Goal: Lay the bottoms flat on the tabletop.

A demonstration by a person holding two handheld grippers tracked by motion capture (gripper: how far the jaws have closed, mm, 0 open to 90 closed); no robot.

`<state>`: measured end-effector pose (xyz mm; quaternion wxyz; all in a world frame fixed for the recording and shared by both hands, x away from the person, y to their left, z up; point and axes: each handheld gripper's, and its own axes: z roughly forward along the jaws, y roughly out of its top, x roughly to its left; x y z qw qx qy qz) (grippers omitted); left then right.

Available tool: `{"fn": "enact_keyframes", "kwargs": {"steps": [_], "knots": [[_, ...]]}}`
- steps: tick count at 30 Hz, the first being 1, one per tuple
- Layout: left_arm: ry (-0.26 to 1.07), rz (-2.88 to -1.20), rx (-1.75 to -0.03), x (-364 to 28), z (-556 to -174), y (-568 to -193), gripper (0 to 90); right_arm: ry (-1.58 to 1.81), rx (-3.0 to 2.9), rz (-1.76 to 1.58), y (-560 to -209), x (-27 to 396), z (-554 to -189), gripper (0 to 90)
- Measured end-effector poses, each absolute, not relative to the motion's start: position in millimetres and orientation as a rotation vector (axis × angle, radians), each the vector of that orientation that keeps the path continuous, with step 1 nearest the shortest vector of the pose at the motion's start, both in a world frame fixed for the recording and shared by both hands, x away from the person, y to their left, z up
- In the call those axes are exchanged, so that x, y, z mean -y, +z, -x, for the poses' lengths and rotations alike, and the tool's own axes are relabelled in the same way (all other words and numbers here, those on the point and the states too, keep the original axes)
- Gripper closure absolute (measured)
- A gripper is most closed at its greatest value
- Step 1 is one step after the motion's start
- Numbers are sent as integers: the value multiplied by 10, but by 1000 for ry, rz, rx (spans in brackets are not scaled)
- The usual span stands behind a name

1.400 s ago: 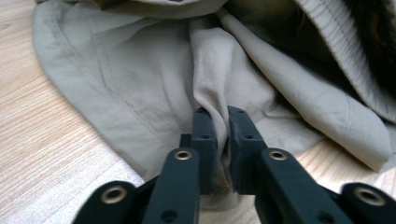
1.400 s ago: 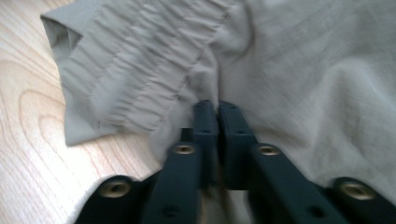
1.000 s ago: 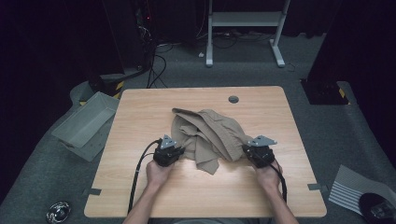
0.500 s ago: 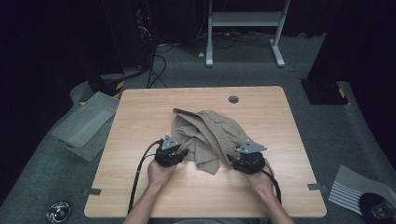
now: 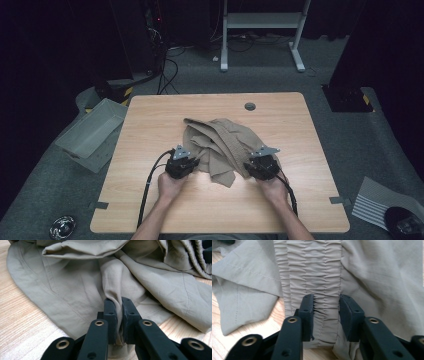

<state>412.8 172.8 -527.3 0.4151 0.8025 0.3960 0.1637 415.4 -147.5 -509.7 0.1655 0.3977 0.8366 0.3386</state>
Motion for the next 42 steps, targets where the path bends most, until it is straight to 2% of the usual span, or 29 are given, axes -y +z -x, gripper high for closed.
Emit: {"fn": "enact_keyframes", "kwargs": {"steps": [1,2,6,7,8,9,10,13,15,16,18,19,20,25,26,27,28,32,34,35,36,37,38,42], "knots": [[414,-2014,-994,-1729,-4126,-5270,843,957,-2380,-1115,-5085,1481,-4152,710],[421,-2015,-994,-1731,-4124,-5267,845,953,-2371,-1103,-5067,1484,-4139,845],[419,-2008,-997,-1746,-4125,-5261,848,953,-2348,-1072,-5015,1531,-4117,883],[423,-2010,-996,-1746,-4124,-5259,849,949,-2340,-1057,-5013,1533,-4108,865],[427,-2011,-997,-1747,-4122,-5257,850,947,-2331,-1043,-5008,1538,-4095,807],[427,-2011,-997,-1747,-4122,-5257,851,947,-2331,-1043,-5008,1538,-4095,807],[434,-2004,-1002,-1758,-4122,-5252,852,969,-2325,-1011,-4992,1540,-4049,661],[431,-2000,-1009,-1765,-4124,-5253,852,990,-2373,-932,-4981,1497,-3949,521],[437,-2003,-1007,-1760,-4122,-5252,852,997,-2403,-890,-5004,1450,-3889,464],[437,-2003,-1007,-1760,-4122,-5252,853,997,-2403,-890,-5004,1450,-3889,464],[434,-2002,-1007,-1763,-4123,-5252,852,952,-2446,-836,-5100,1360,-3848,373],[434,-2002,-1007,-1763,-4123,-5252,852,952,-2446,-836,-5100,1360,-3848,373],[431,-2002,-1008,-1762,-4123,-5254,852,953,-2456,-841,-5141,1342,-3860,331],[430,-2003,-1010,-1761,-4124,-5257,852,913,-2472,-807,-5199,1297,-3858,296],[429,-2003,-1010,-1761,-4124,-5257,852,939,-2486,-832,-5207,1320,-3891,336],[430,-2003,-1010,-1760,-4123,-5258,852,939,-2486,-832,-5207,1320,-3891,336],[429,-2003,-1010,-1760,-4123,-5257,852,937,-2461,-863,-5198,1351,-3913,460],[426,-2008,-999,-1752,-4120,-5258,852,934,-2449,-877,-5194,1374,-3946,564],[425,-2009,-995,-1751,-4119,-5258,852,928,-2448,-869,-5190,1369,-3944,585],[420,-2007,-991,-1751,-4118,-5259,852,923,-2444,-869,-5187,1366,-3938,623],[409,-2009,-984,-1746,-4122,-5271,852,938,-2426,-882,-5165,1386,-3939,700],[409,-2009,-984,-1746,-4122,-5271,852,938,-2426,-882,-5165,1386,-3939,700],[407,-2012,-981,-1743,-4123,-5275,852,967,-2398,-893,-5134,1439,-3958,814],[398,-2013,-973,-1739,-4121,-5273,853,995,-2367,-934,-5083,1530,-4002,838]]}}
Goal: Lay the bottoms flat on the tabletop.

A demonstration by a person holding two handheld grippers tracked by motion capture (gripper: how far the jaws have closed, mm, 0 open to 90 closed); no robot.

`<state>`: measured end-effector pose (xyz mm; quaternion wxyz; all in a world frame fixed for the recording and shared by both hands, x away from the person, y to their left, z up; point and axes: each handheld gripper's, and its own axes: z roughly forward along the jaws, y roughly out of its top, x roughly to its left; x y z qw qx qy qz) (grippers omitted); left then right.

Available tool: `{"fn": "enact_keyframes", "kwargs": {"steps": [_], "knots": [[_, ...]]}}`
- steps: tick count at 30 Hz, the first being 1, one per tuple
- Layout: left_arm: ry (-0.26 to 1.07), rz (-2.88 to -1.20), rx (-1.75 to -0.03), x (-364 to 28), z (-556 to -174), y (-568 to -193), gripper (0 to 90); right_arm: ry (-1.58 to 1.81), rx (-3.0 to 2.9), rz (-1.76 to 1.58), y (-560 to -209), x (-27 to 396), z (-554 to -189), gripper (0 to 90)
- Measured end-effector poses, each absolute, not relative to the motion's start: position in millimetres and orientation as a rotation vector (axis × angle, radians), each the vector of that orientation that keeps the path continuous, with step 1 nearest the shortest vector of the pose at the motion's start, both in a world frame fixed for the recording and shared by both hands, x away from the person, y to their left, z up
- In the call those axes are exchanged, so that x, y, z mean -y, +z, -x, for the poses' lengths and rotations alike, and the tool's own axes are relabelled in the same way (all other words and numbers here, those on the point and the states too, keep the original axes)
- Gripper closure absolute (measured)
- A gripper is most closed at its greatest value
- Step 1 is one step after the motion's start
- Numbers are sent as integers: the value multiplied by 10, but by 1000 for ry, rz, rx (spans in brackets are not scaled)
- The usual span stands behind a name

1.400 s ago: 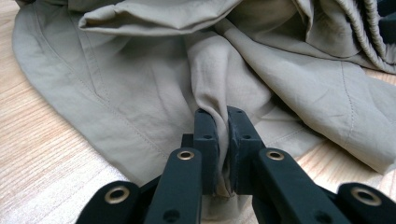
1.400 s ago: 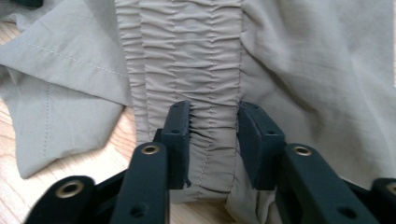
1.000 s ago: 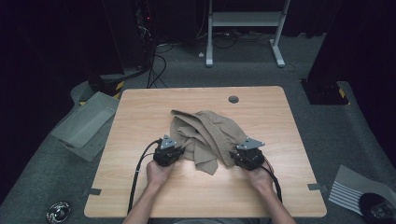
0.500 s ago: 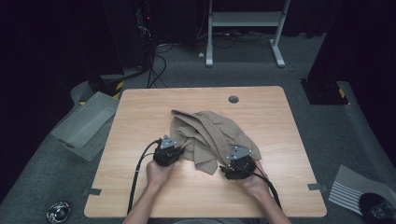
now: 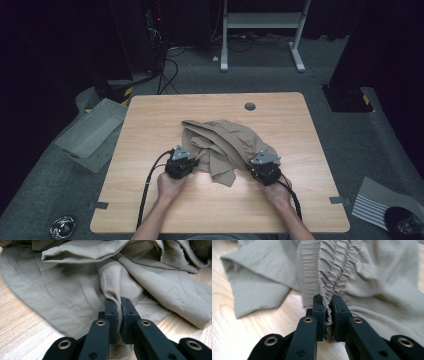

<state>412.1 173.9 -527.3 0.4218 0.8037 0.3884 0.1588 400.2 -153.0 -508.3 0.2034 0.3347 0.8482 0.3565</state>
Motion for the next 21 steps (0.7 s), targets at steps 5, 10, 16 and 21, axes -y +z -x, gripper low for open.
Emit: {"fn": "enact_keyframes", "kwargs": {"steps": [5,10,16,21], "knots": [[377,-2015,-962,-1752,-4105,-5246,855,1035,-2288,-1001,-4893,1722,-4061,844],[361,-2037,-938,-1768,-4027,-5222,859,1076,-2218,-1086,-4799,1924,-4124,843],[315,-2050,-915,-1889,-3854,-5203,862,1126,-2149,-1163,-4776,2154,-4125,842],[265,-2055,-899,-1952,-3805,-5151,831,1133,-2190,-1186,-4803,2212,-4129,792]]}}
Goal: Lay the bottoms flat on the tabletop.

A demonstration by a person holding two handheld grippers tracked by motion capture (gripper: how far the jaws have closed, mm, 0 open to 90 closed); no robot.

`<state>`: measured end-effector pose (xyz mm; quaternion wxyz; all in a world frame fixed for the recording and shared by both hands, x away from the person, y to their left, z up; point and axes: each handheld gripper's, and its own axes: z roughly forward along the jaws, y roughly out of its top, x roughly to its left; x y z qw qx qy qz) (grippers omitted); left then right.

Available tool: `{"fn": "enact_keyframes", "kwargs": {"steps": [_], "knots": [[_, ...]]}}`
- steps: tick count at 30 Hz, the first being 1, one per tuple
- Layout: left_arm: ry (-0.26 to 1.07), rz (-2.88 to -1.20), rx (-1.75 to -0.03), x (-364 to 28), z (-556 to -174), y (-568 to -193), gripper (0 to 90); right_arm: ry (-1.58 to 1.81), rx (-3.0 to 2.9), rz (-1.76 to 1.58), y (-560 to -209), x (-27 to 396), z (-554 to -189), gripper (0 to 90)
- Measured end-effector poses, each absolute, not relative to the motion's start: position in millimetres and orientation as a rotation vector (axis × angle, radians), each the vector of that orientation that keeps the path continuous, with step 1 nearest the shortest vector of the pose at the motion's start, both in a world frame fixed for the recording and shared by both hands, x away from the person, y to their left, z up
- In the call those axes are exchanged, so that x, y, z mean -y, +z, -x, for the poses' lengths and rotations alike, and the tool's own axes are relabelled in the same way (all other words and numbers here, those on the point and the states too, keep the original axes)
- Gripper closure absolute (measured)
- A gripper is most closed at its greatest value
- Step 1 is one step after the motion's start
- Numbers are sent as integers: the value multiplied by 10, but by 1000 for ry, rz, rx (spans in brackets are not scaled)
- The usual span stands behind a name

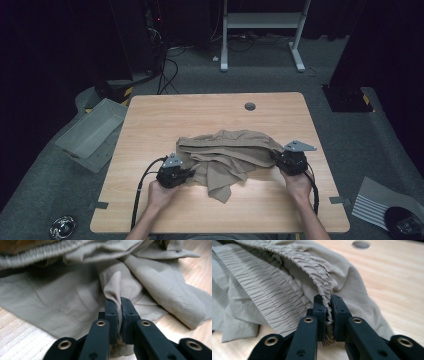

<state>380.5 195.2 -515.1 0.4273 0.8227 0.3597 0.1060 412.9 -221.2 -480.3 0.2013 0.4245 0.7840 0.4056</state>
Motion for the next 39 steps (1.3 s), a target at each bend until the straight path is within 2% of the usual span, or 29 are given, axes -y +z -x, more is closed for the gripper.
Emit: {"fn": "enact_keyframes", "kwargs": {"steps": [2,3,4,6,9,15,24,33,39], "knots": [[277,-2016,-909,-1968,-3816,-5103,713,1133,-2228,-1173,-4842,2190,-4132,696],[277,-2016,-909,-1968,-3816,-5103,658,1133,-2228,-1173,-4842,2190,-4132,696],[291,-1990,-919,-1986,-3829,-5069,658,1134,-2234,-1162,-4858,2178,-4120,643],[353,-1952,-955,-2040,-3854,-4996,530,1137,-2244,-1124,-4874,2167,-4056,511],[425,-1935,-997,-2107,-3896,-4940,479,1151,-2231,-1103,-4863,2218,-3971,461],[514,-1925,-1111,-2214,-4017,-4980,444,1136,-2233,-1109,-4878,2359,-3881,437],[511,-1943,-1188,-2202,-4151,-5132,435,1086,-2319,-1042,-4968,2289,-3866,468],[533,-1935,-1208,-2188,-4196,-5182,438,1012,-2354,-1038,-5046,2415,-3748,433],[526,-1917,-1241,-2177,-4246,-5219,438,947,-2333,-1075,-5157,2364,-3852,432]]}}
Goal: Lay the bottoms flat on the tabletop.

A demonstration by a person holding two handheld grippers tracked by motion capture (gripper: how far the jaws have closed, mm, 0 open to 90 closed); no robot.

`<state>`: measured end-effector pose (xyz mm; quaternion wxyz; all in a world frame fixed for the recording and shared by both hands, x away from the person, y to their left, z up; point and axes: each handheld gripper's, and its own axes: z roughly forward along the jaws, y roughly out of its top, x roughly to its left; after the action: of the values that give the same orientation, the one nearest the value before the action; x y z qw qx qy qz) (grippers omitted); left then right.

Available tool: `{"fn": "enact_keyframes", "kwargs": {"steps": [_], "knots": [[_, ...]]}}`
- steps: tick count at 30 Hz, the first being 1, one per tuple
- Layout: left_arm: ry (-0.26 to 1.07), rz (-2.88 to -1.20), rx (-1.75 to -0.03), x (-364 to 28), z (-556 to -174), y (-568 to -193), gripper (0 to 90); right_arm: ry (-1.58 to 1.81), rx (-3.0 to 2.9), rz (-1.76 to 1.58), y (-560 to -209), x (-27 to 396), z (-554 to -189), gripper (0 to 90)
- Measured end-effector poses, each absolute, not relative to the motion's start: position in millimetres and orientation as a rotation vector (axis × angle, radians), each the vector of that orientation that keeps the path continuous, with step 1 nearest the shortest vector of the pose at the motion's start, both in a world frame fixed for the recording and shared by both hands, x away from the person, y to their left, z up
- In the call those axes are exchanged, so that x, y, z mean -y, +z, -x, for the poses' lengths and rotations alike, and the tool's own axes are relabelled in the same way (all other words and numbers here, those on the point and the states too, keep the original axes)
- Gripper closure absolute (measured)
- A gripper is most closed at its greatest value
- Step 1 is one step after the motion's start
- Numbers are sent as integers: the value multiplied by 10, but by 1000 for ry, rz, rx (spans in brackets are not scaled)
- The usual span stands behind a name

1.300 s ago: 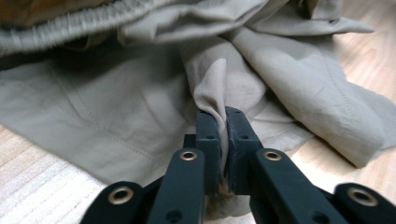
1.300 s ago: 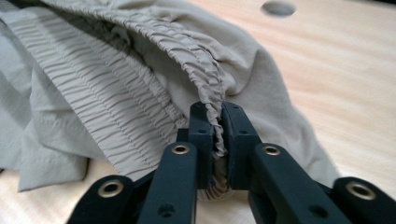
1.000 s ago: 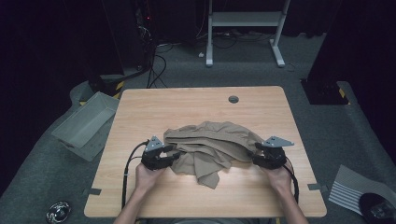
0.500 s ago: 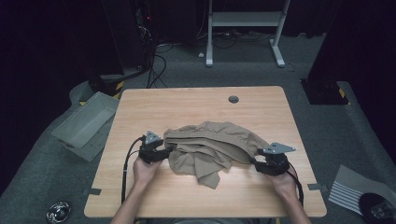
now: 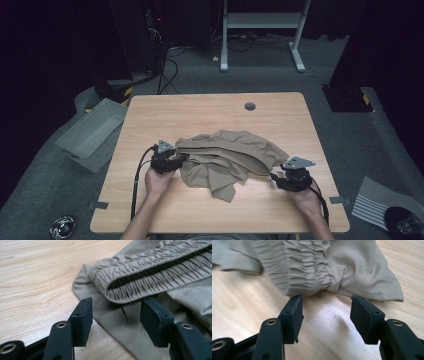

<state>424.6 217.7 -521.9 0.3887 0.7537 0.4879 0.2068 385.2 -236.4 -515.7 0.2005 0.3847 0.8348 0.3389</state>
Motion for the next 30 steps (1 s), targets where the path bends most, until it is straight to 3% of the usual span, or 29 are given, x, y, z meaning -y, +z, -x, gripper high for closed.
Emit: {"fn": "enact_keyframes", "kwargs": {"steps": [17,24,30], "knots": [[520,-1845,-1289,-2140,-4515,-4980,434,1088,-2160,-1146,-4927,2313,-4037,463],[514,-1766,-1343,-2163,-4710,-4948,435,1180,-2076,-1235,-4824,2317,-4303,520],[505,-1810,-1403,-2126,-4869,-5028,434,1207,-2012,-1341,-4814,2311,-4517,562]]}}
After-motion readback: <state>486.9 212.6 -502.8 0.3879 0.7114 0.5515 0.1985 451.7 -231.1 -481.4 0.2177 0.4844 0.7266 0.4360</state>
